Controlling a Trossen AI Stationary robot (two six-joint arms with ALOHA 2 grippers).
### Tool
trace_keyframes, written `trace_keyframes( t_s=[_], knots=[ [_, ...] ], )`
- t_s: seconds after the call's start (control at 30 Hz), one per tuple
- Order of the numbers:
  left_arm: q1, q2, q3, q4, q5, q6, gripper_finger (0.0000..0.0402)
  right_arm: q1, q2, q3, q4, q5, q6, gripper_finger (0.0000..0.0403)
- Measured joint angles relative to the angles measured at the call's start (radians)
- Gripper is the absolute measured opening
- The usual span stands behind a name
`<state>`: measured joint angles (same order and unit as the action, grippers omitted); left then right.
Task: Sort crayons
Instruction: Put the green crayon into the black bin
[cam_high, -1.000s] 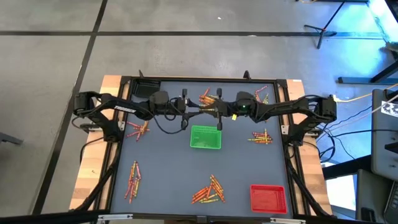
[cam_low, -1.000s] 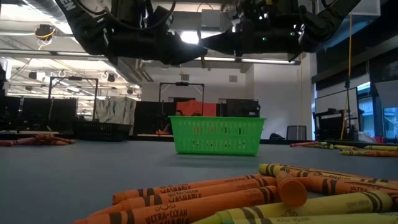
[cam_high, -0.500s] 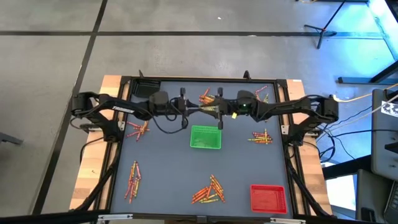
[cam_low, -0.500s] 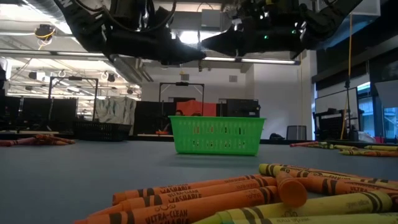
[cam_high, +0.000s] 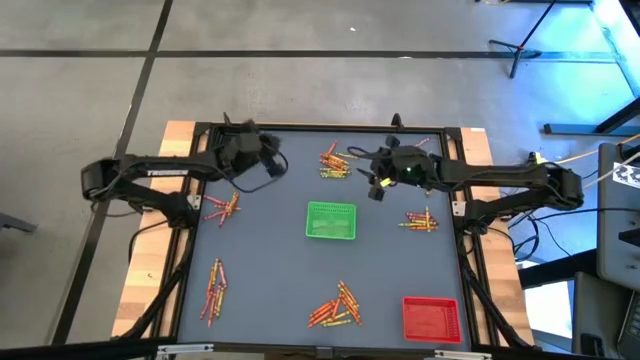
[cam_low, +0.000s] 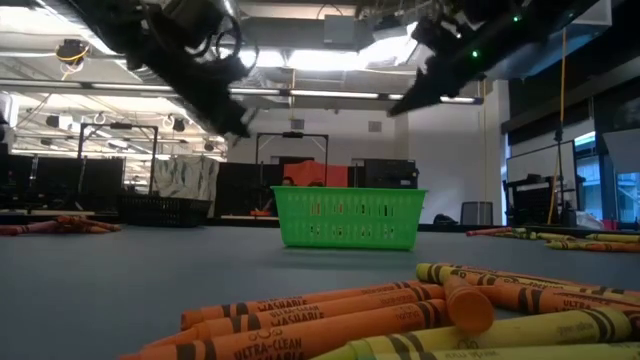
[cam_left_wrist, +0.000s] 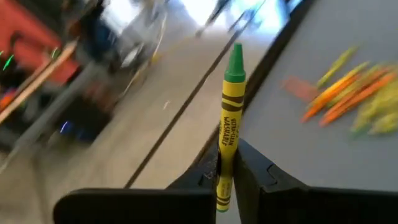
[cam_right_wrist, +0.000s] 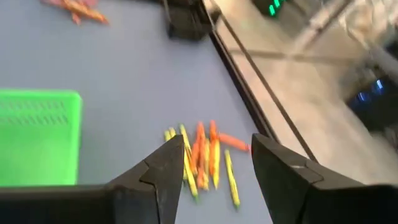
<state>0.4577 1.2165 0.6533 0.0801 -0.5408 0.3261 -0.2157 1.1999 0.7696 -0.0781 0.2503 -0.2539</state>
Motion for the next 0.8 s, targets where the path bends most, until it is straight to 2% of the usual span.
trace_keyframes(
  t_s=[0.13,0.37,0.6,0.8],
  knots=[
    [0.136,0.003,0.000,-0.089,0.028,-0.008,0.0012,-0.001,0.006,0.000,-0.084,0.029,0.019,0.0186],
    [0.291,0.030,0.000,-0.238,0.057,-0.067,0.0012,0.000,0.007,0.000,-0.140,0.029,0.038,0.0186],
    [0.381,0.063,0.000,-0.265,0.112,-0.112,0.0025,0.000,0.007,0.000,-0.160,0.029,0.040,0.0186],
    [0.400,0.110,0.000,-0.296,0.120,-0.114,0.0028,-0.001,0.007,0.000,-0.167,0.029,0.040,0.0186]
  ],
)
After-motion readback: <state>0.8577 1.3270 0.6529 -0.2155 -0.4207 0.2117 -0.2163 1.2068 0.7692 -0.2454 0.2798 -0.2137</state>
